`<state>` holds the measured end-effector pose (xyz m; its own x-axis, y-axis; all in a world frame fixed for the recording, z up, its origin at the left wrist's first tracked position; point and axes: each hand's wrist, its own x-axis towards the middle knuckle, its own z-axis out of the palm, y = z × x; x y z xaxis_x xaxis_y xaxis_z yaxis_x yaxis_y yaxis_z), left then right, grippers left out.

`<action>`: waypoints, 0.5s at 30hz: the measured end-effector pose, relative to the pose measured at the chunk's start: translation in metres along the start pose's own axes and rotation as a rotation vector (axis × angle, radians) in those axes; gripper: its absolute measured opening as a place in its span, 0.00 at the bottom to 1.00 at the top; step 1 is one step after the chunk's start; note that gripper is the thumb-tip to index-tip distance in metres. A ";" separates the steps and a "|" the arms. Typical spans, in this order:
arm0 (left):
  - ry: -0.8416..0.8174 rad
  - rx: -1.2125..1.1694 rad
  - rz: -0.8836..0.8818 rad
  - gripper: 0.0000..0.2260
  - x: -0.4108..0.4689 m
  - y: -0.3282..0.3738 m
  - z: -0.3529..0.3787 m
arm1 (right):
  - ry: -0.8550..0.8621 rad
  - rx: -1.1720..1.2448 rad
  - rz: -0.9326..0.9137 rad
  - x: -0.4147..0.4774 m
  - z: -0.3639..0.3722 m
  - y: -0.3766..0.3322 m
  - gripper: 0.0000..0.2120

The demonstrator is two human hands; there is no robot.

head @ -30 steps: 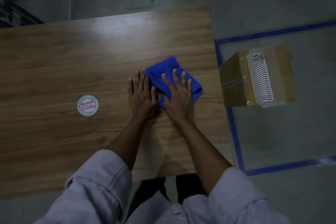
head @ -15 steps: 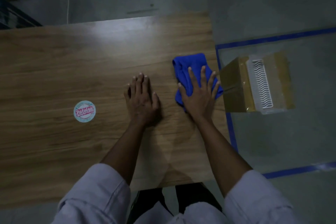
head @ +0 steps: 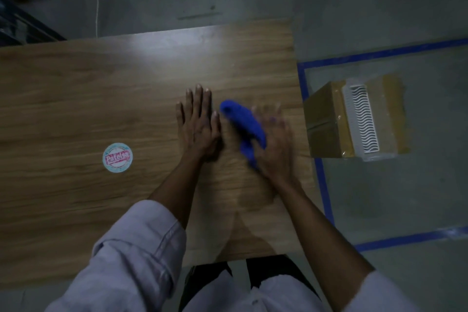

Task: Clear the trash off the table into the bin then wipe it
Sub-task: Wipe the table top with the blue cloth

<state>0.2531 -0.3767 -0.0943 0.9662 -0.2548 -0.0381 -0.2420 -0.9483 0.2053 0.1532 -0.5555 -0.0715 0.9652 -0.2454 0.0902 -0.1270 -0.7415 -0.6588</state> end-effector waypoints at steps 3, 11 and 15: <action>0.040 -0.031 -0.014 0.28 0.001 0.006 -0.004 | 0.110 -0.153 0.201 0.056 -0.013 0.026 0.30; 0.163 -0.075 -0.026 0.27 0.002 -0.001 0.009 | -0.135 -0.450 -0.019 0.100 0.056 -0.020 0.37; 0.205 -0.136 -0.063 0.26 0.003 -0.004 0.011 | -0.183 -0.405 -0.056 0.062 0.063 -0.039 0.35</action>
<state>0.2563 -0.3758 -0.1060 0.9802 -0.1389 0.1411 -0.1797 -0.9233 0.3394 0.2323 -0.5022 -0.0872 0.9931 -0.1102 -0.0399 -0.1171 -0.9443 -0.3076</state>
